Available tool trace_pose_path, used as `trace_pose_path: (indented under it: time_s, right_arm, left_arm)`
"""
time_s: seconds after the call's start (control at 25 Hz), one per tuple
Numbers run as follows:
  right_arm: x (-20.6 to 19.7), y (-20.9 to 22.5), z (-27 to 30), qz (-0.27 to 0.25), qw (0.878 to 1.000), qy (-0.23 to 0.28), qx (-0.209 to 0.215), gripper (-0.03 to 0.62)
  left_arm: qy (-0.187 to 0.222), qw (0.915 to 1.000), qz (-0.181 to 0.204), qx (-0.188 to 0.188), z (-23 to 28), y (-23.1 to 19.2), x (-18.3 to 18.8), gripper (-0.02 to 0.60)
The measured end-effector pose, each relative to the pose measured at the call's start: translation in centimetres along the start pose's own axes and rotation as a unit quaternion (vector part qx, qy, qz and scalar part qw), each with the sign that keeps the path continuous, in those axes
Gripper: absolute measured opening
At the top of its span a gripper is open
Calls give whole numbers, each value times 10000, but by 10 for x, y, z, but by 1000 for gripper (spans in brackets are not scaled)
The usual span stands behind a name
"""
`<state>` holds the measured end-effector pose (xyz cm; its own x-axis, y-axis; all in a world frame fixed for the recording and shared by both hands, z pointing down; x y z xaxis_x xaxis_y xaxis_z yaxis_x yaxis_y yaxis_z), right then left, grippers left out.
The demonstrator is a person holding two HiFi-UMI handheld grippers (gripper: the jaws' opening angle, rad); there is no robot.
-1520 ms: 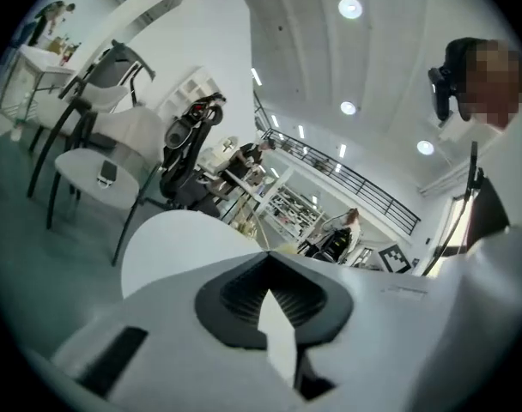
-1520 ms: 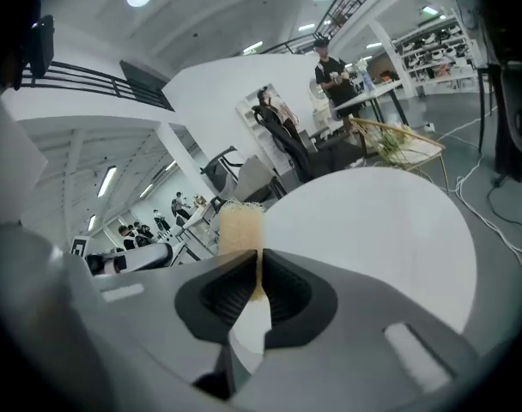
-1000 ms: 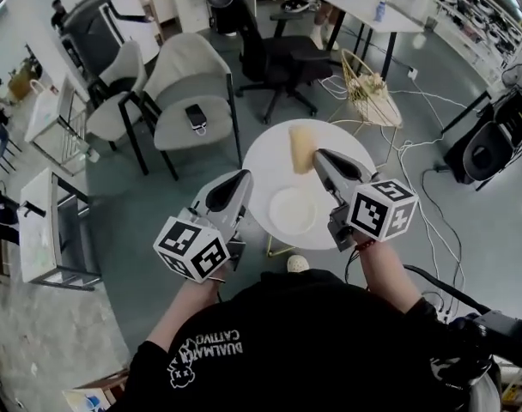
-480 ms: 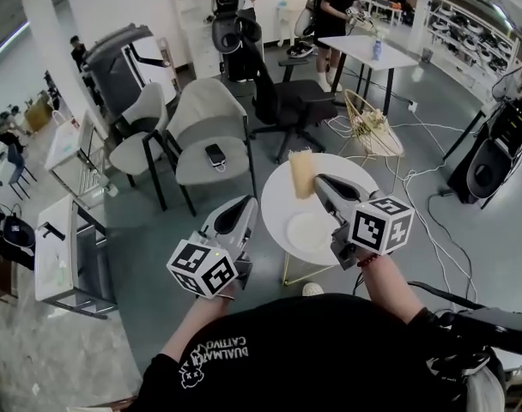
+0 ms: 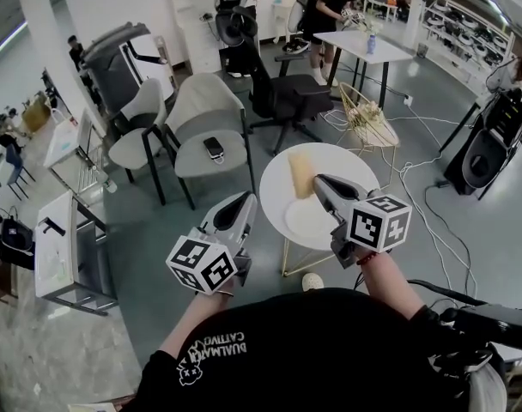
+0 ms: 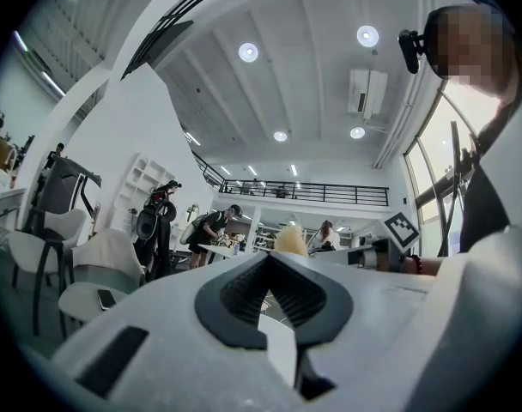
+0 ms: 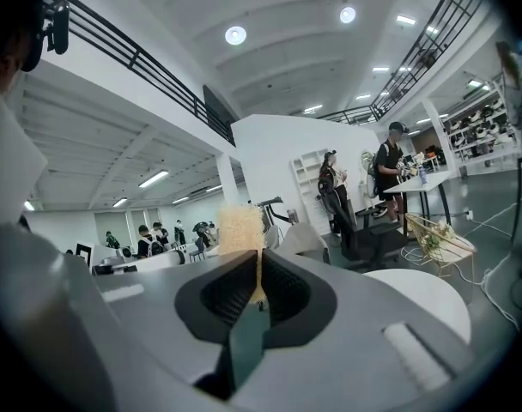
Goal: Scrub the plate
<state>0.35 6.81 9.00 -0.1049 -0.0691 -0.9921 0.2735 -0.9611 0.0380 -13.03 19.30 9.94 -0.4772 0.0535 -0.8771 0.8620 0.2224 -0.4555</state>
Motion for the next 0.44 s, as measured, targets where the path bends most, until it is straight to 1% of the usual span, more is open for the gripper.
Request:
trace_pose_path:
  time_s: [0.24, 0.44]
  right_arm:
    - [-6, -14, -7, -10, 10000, 29, -33, 23]
    - [-1, -13, -5, -11, 10000, 20, -89, 21]
  left_arm:
    - [-24, 10000, 22, 9, -14, 6, -3, 0]
    - [-38, 10000, 46, 5, -15, 6, 4, 0]
Point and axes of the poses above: the fingertips, and each gripper's own axes: z forward along the fingers, y to its right, x out of its top, the point moved 4 cm from there along -z, backward along the fingers, and after that the axes turned 14 degrees about -z, right-handed, at the moved point
